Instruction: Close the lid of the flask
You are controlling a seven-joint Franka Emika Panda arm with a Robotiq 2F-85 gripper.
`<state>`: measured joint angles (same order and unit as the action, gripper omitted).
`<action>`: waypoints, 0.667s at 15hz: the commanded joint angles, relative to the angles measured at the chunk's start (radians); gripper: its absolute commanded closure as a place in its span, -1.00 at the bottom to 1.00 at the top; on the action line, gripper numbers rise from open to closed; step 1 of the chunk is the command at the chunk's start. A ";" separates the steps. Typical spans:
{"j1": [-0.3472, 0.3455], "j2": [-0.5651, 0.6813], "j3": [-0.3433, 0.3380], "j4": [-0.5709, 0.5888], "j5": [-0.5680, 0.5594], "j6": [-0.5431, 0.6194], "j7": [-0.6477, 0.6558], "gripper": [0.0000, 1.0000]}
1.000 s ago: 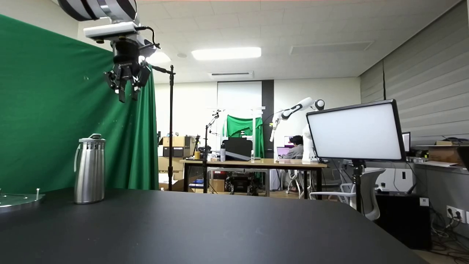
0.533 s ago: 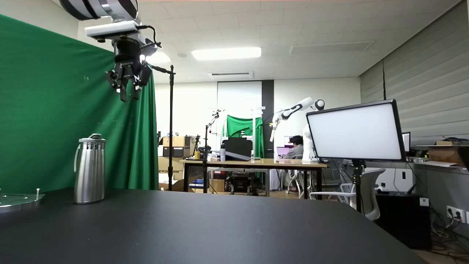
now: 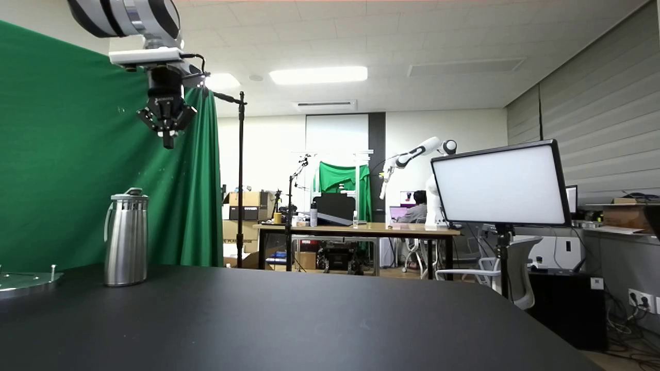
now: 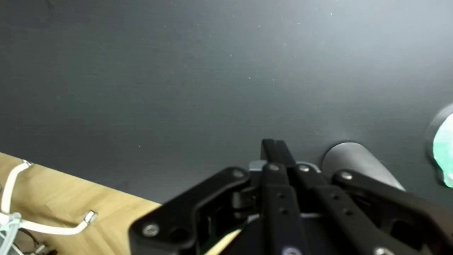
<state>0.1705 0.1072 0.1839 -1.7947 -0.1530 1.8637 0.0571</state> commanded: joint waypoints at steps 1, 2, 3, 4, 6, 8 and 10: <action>0.062 0.112 0.034 0.151 -0.005 0.009 0.010 1.00; 0.078 0.133 0.042 0.173 -0.001 0.033 0.007 1.00; 0.093 0.150 0.047 0.188 -0.003 0.069 0.005 1.00; 0.107 0.170 0.050 0.205 -0.006 0.093 0.004 1.00; 0.124 0.209 0.047 0.234 -0.006 0.134 -0.003 1.00; 0.132 0.244 0.042 0.253 0.000 0.192 -0.011 1.00; 0.132 0.282 0.043 0.276 0.020 0.227 -0.026 1.00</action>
<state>0.2985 0.3261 0.2319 -1.5898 -0.1522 2.0654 0.0524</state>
